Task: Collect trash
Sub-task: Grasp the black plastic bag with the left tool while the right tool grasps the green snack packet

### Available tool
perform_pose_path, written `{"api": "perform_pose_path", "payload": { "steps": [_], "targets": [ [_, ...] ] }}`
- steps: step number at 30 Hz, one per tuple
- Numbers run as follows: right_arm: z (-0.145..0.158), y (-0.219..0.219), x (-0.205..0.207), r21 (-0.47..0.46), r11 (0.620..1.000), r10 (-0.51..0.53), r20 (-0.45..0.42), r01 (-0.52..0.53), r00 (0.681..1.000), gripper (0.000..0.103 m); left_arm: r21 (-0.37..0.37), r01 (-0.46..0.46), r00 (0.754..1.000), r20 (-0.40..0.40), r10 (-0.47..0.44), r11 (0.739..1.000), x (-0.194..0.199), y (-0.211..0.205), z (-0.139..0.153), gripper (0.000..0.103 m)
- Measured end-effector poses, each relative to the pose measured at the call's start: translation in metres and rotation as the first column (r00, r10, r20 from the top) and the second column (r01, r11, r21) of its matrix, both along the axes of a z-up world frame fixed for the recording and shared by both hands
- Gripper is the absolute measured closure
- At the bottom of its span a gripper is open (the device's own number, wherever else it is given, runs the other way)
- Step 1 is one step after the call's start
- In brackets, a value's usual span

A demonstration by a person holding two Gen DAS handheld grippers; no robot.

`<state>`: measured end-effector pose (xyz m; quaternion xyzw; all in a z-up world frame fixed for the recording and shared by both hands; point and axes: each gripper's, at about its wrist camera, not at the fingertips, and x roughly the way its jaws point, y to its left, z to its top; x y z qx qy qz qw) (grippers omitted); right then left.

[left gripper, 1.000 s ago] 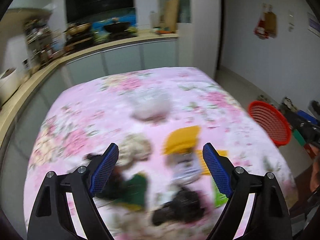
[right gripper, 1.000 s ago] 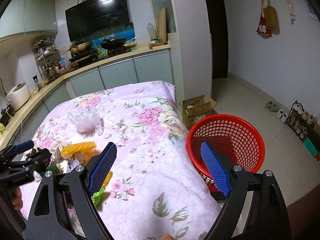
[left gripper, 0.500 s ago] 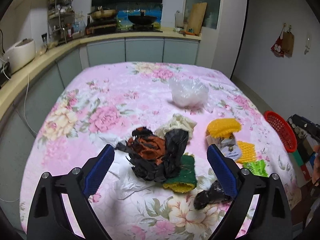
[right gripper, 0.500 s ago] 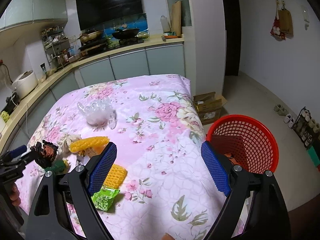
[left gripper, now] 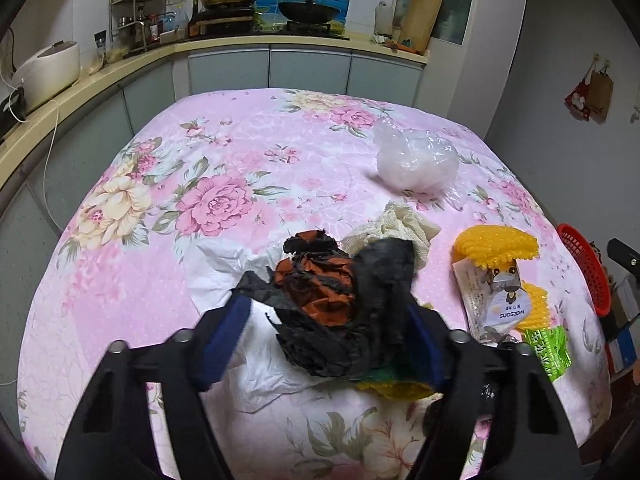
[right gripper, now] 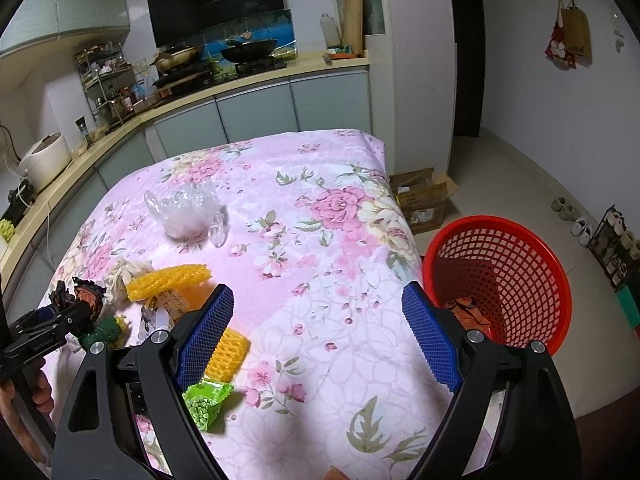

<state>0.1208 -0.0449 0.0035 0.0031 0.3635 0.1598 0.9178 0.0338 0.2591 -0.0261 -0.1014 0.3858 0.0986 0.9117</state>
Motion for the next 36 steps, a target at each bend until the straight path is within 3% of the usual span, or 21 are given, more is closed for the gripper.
{"api": "perform_pose_path", "payload": {
  "steps": [3, 7, 19, 27, 33, 35, 36],
  "targets": [
    [0.0, 0.009, 0.003, 0.004, 1.0, 0.028, -0.007, -0.028, 1.0, 0.02, 0.0, 0.004, 1.0, -0.006, -0.004, 1.0, -0.001, -0.001, -0.003, 0.056],
    [0.0, 0.024, 0.007, 0.011, 0.997, 0.077, -0.015, -0.077, 0.997, 0.02, -0.002, 0.01, 1.0, 0.007, -0.01, 1.0, -0.005, -0.002, -0.001, 0.061],
    [-0.01, 0.044, 0.006, 0.028, 0.987, 0.158, -0.066, -0.156, 0.985, 0.02, -0.012, -0.04, 0.992, 0.121, 0.041, 0.999, -0.022, 0.013, 0.04, 0.061],
    [-0.046, 0.057, -0.031, 0.008, 0.969, 0.245, -0.154, -0.247, 0.957, 0.02, -0.009, -0.049, 0.991, 0.124, 0.05, 0.999, -0.023, 0.011, 0.044, 0.061],
    [-0.067, 0.066, -0.042, -0.011, 0.97, 0.236, -0.174, -0.242, 0.956, 0.02, 0.013, -0.05, 0.992, 0.113, 0.049, 0.999, -0.025, 0.007, 0.044, 0.061],
    [-0.07, 0.068, -0.045, -0.025, 0.969, 0.239, -0.162, -0.246, 0.957, 0.023, 0.012, -0.051, 0.993, 0.111, 0.049, 0.999, -0.026, 0.006, 0.044, 0.061],
    [-0.072, 0.069, -0.046, -0.036, 0.967, 0.243, -0.165, -0.253, 0.956, 0.031, 0.013, -0.051, 0.993, 0.11, 0.049, 0.999, -0.025, 0.006, 0.044, 0.061]
  ]
}}
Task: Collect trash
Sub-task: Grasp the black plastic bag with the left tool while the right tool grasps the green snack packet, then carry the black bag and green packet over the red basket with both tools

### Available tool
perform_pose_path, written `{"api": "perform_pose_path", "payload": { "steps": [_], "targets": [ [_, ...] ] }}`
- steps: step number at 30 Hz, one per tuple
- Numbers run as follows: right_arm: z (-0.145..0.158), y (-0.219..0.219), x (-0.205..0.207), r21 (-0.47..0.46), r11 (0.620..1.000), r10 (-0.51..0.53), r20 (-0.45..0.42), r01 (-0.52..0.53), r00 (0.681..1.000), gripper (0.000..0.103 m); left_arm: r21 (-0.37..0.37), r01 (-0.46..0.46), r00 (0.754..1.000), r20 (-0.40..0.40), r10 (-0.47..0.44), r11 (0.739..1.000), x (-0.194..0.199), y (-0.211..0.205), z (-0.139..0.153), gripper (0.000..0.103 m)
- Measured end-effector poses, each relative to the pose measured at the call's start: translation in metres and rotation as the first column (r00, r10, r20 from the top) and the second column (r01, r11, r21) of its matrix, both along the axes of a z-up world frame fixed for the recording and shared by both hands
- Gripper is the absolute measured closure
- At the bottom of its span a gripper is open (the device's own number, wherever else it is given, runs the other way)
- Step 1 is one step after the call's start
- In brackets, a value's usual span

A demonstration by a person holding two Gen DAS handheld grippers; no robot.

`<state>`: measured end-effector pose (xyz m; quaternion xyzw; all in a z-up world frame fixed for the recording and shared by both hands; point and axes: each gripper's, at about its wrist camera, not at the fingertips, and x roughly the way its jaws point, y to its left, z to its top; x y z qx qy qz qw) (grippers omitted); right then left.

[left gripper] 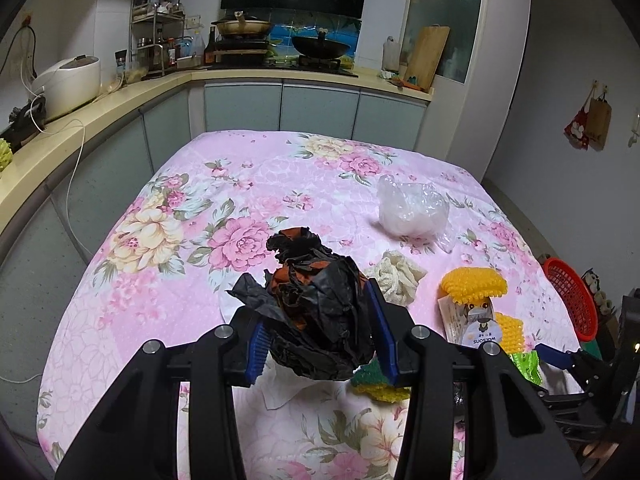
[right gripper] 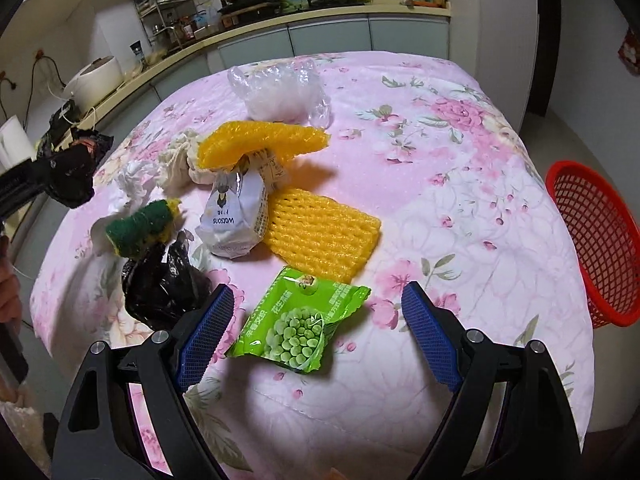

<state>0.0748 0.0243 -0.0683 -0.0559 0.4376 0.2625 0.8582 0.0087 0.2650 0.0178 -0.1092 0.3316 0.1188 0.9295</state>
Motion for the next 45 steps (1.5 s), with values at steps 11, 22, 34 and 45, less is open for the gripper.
{"api": "perform_pose_path", "payload": {
  "steps": [11, 22, 34, 45],
  "targets": [
    [0.0, -0.009, 0.004, -0.009, 1.0, -0.013, 0.015, 0.013, 1.0, 0.062, 0.003, 0.002, 1.0, -0.006, -0.002, 1.0, 0.0, -0.002, -0.001, 0.061],
    [0.022, -0.026, -0.003, 0.023, 0.999, -0.027, 0.055, 0.026, 0.998, 0.065, 0.021, 0.018, 1.0, 0.012, -0.019, 1.0, -0.001, -0.012, 0.007, 0.061],
    [0.071, -0.041, 0.025, 0.102, 0.992, -0.094, 0.17, 0.077, 0.981, 0.065, 0.064, 0.039, 0.998, 0.048, -0.042, 0.997, 0.014, -0.028, 0.026, 0.061],
    [0.104, -0.057, 0.041, 0.167, 0.98, -0.146, 0.233, 0.108, 0.961, 0.065, 0.125, 0.087, 0.988, 0.116, -0.102, 0.988, 0.042, -0.056, 0.053, 0.061]
  ]
}}
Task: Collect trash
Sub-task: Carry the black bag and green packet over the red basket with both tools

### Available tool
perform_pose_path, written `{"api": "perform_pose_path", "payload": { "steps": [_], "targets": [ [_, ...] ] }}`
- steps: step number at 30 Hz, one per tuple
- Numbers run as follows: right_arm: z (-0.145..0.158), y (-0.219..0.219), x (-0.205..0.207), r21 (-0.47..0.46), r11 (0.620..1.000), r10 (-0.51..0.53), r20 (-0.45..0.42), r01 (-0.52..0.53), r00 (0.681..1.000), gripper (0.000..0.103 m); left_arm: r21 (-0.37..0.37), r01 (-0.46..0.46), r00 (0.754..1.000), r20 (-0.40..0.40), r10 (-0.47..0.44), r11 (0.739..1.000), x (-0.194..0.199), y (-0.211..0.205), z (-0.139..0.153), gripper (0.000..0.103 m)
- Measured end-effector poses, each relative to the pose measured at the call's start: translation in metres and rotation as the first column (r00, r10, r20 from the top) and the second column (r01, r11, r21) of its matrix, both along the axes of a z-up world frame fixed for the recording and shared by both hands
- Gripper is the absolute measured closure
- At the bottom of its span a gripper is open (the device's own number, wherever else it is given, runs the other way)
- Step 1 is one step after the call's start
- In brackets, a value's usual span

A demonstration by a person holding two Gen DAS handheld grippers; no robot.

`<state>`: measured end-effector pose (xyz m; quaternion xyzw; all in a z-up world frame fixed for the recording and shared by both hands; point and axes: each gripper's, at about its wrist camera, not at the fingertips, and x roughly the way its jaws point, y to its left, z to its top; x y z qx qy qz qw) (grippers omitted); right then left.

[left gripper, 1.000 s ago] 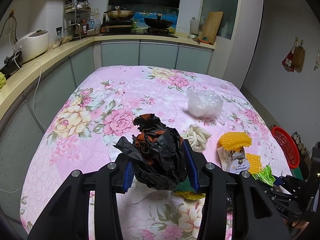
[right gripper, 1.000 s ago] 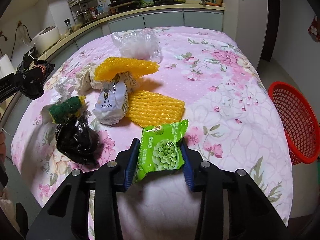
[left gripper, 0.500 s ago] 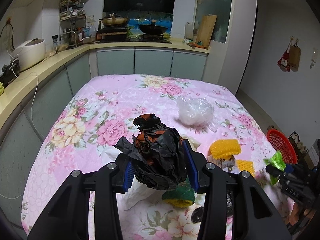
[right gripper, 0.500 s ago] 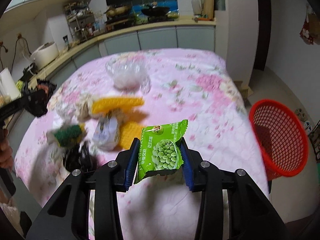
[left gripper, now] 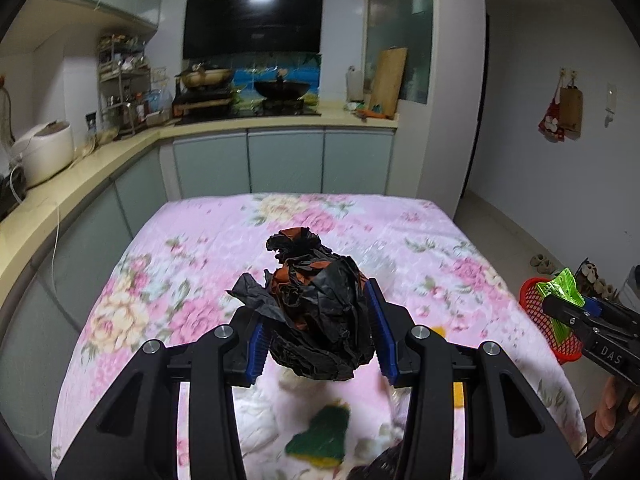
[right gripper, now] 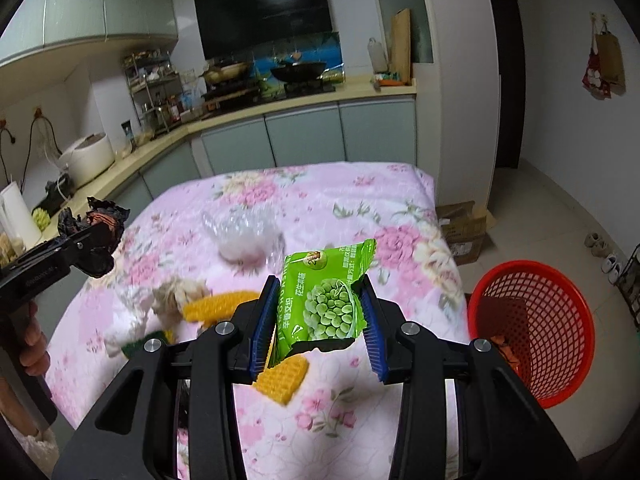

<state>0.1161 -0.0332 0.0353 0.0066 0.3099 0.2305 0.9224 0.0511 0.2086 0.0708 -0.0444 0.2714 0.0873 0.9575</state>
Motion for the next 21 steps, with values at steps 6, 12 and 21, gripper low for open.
{"api": "perform_pose_path", "payload": {
  "steps": [6, 12, 21],
  "targets": [
    [0.014, -0.017, 0.007, 0.023, 0.999, -0.045, 0.031, 0.045, 0.999, 0.065, 0.02, 0.053, 0.998, 0.03, -0.054, 0.998, 0.018, -0.021, 0.011, 0.061],
    [0.027, -0.036, 0.01, 0.04, 0.995, -0.093, 0.061, 0.091, 0.994, 0.065, 0.016, 0.11, 0.993, 0.046, -0.11, 0.994, 0.036, -0.045, 0.018, 0.061],
    [0.035, -0.065, 0.017, 0.064, 0.985, -0.165, 0.079, 0.161, 0.983, 0.065, 0.008, 0.191, 0.98, 0.056, -0.191, 0.982, 0.058, -0.08, 0.023, 0.061]
  ]
}}
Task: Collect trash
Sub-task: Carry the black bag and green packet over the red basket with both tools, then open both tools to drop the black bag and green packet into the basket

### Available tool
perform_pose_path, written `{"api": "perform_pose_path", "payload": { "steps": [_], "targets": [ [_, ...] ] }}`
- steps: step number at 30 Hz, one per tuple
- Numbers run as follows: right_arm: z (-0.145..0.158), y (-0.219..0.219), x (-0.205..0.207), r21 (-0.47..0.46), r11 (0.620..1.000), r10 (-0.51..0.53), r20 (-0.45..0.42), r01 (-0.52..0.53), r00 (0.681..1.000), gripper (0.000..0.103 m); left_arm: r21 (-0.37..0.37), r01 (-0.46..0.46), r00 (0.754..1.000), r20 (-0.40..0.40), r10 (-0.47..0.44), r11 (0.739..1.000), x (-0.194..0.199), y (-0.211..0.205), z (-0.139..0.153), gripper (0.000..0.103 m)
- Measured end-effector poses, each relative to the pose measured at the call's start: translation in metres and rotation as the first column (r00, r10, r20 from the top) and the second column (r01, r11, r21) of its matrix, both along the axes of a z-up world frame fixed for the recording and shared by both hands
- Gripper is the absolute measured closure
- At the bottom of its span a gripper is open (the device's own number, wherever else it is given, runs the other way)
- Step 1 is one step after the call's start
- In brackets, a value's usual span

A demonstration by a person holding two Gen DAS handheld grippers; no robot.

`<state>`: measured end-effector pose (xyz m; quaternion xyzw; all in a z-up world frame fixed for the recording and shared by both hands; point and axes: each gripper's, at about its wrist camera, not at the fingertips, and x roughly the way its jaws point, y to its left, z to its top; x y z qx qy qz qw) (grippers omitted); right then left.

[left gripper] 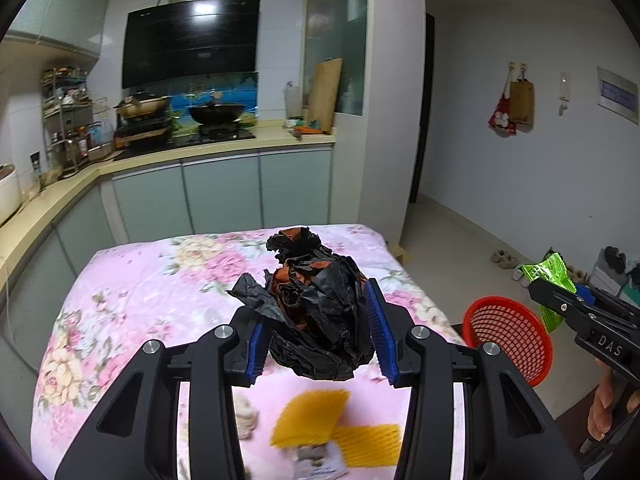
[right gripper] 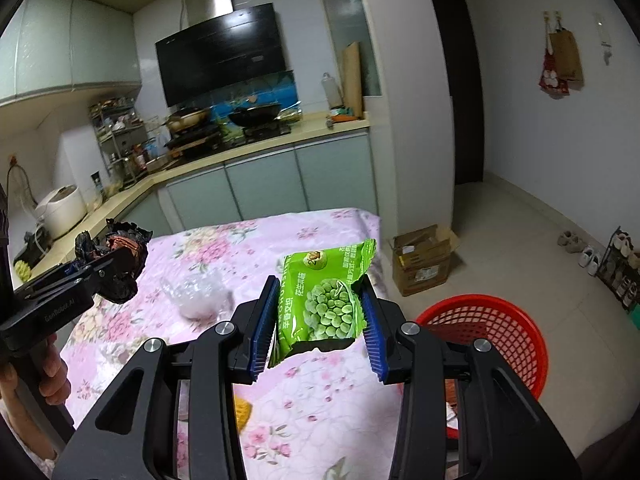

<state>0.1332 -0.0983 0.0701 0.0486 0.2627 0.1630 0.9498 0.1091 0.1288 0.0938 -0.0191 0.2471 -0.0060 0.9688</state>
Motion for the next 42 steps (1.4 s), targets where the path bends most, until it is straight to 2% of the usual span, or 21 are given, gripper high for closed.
{"api": "perform_pose_path", "payload": {
  "steps": [12, 21, 35, 42],
  "targets": [
    [0.0, -0.047, 0.008, 0.01, 0.992, -0.124, 0.003, 0.124, 0.992, 0.065, -0.001, 0.128, 0.991, -0.031, -0.128, 0.992, 0.032, -0.061, -0.009, 0.061],
    [-0.011, -0.08, 0.014, 0.008, 0.974, -0.225, -0.024, 0.226, 0.974, 0.065, -0.022, 0.226, 0.97, -0.083, -0.227, 0.974, 0.054, -0.108, -0.027, 0.061],
    [-0.049, -0.125, 0.029, -0.019, 0.941, -0.336, -0.133, 0.337, 0.932, 0.065, -0.015, 0.337, 0.918, -0.218, -0.332, 0.941, 0.087, -0.18, -0.078, 0.061],
    [-0.076, -0.141, 0.048, 0.0, 0.932, -0.352, -0.247, 0.363, 0.903, 0.065, -0.053, 0.393, 0.863, -0.323, -0.388, 0.918, 0.108, -0.207, -0.112, 0.061]
  ]
}}
